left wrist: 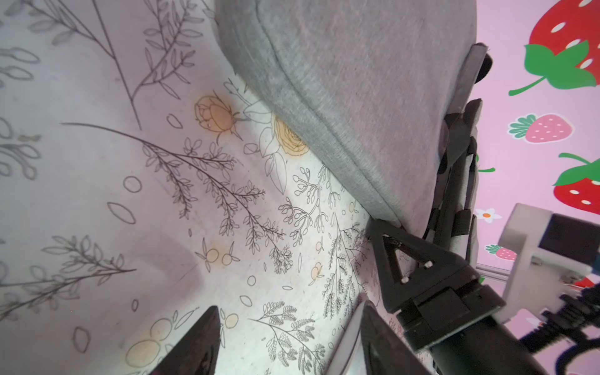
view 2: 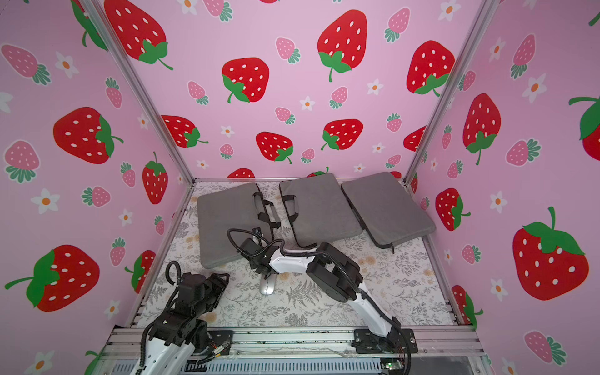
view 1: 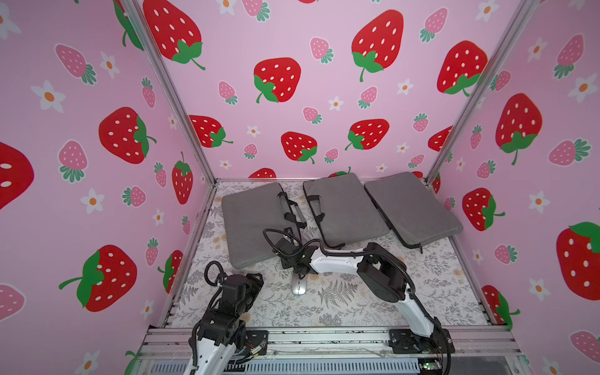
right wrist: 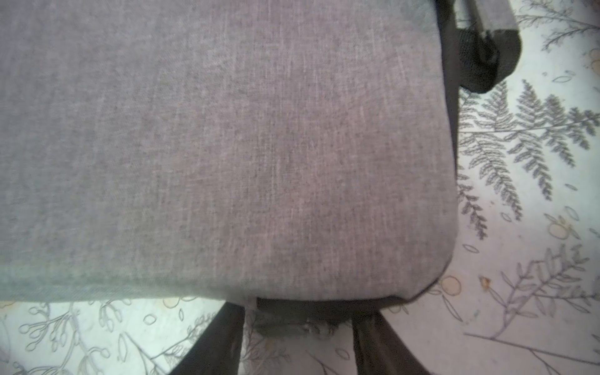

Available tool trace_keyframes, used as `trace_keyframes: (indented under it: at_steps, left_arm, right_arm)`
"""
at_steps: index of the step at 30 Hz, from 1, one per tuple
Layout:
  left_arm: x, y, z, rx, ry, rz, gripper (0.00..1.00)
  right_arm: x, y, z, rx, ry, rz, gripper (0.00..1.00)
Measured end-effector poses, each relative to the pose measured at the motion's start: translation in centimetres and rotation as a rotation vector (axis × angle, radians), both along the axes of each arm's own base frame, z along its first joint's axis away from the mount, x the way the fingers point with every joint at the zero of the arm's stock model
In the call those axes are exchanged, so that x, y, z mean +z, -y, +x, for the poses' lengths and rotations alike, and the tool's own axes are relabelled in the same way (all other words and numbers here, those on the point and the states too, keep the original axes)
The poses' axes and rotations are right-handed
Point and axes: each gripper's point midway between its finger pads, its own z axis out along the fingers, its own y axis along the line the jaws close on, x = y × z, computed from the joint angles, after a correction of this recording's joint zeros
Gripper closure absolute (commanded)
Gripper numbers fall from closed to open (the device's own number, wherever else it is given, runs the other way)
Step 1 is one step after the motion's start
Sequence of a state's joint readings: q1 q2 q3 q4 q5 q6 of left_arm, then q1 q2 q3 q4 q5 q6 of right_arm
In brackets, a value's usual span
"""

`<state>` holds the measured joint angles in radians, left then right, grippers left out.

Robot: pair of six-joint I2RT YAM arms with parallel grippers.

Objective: Put the mouse into the laptop bag
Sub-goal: Zip the zipper on the zippered laptop bag.

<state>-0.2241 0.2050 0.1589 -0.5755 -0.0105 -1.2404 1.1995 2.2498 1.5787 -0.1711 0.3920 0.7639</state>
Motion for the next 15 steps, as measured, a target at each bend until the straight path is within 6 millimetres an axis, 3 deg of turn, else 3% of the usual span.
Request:
trace_keyframes:
  at_steps: [9, 15]
  left_arm:
    - [0.1, 0.4, 0.5, 0.003, 0.003, -0.027, 0.31]
    - [0.2, 0.8, 1.1, -0.005, 0.008, -0.042, 0.31]
  right_arm:
    - [0.0, 0.4, -0.1, 0.003, -0.007, 0.004, 0.53]
    - [-0.2, 2.8, -0.3, -0.024, 0.011, -0.041, 0.52]
